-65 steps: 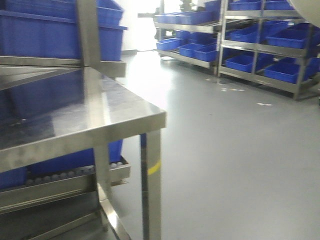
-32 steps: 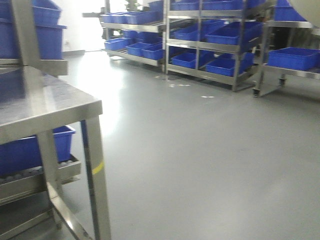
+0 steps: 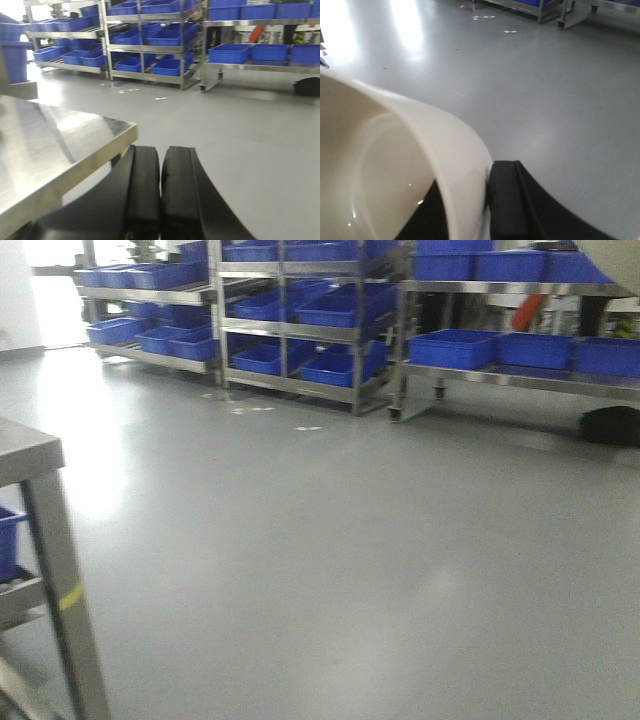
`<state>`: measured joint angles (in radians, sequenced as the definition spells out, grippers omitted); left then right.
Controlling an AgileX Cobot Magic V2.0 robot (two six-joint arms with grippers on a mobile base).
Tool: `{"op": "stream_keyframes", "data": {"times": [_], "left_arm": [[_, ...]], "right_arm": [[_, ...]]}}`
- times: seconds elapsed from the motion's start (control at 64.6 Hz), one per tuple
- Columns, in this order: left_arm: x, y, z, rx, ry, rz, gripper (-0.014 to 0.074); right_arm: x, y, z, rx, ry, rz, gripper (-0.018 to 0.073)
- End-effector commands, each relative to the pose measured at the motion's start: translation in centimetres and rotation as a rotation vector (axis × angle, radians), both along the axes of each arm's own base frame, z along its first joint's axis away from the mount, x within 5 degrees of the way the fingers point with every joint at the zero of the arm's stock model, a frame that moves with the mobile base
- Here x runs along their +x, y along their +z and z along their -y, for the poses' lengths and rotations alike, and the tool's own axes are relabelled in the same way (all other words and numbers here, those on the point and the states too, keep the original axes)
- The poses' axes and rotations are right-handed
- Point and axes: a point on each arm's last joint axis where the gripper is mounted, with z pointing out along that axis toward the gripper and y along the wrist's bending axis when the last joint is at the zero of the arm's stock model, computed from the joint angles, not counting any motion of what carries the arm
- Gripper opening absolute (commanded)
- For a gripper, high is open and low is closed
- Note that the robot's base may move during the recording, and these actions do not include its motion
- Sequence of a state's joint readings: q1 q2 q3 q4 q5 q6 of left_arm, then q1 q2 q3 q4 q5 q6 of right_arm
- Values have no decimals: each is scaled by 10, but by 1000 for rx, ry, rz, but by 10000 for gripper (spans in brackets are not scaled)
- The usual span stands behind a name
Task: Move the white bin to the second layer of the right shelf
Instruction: 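Drive backward and turn away from the table holding the bin, then drive forward past the crate cart carrying the bin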
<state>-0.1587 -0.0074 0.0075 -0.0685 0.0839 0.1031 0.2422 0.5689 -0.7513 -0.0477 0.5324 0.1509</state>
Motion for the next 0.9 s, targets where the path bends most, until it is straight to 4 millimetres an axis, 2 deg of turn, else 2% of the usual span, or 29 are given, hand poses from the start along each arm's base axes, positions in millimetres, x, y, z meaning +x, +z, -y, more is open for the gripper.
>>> {"op": "stream_keyframes", "data": {"times": [0.0,0.882], "left_arm": [[0,-4,0,-19,1,59,85],[0,-4,0,-19,1,59,85]], "right_arm": [[-1,20,1,23,-2,132,48],[-1,20,1,23,-2,132,48]]}}
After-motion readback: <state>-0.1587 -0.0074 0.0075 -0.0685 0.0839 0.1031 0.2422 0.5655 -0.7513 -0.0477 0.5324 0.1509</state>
